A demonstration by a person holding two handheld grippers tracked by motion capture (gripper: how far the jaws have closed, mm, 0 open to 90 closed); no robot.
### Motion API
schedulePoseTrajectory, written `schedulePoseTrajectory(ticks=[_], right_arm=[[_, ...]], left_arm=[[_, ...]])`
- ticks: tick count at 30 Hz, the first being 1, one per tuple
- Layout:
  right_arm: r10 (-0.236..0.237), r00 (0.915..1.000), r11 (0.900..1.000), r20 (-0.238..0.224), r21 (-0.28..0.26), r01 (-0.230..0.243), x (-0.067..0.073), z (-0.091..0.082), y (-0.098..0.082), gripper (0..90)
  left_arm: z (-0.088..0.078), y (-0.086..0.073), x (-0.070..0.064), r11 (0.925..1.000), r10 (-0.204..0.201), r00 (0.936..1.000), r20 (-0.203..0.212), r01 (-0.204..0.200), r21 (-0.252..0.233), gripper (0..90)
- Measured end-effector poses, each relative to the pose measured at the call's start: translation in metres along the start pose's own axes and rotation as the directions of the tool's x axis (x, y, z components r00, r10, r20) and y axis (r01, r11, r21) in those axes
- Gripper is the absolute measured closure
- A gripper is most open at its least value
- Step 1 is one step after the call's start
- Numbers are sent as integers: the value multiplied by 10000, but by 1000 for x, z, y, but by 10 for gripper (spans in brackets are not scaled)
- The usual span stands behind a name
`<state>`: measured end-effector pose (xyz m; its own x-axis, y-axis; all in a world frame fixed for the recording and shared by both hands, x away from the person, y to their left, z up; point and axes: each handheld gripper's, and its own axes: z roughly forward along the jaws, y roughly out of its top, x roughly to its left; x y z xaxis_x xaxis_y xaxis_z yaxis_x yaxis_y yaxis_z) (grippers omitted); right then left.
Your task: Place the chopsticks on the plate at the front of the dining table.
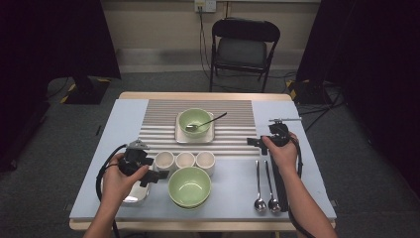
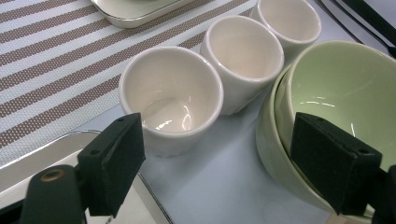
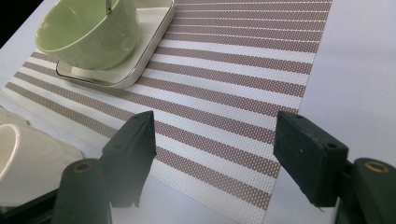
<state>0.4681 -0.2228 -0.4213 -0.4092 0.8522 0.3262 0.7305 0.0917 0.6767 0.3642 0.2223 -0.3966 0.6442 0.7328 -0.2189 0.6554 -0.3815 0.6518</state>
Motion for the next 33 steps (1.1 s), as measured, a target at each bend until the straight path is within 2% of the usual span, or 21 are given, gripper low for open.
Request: schedulePoseTrajectory(ticks=[22, 33], right_arm=[[-78, 9996, 10000, 274, 54, 76, -6, -6, -11, 284], [-50, 9991, 10000, 431, 52, 48, -15, -11, -17, 288]], left_arm=[[0, 1, -2, 10000, 66, 10000, 73, -66, -1, 176], [0, 1, -3, 9999, 148, 9999, 65, -148, 31, 176]])
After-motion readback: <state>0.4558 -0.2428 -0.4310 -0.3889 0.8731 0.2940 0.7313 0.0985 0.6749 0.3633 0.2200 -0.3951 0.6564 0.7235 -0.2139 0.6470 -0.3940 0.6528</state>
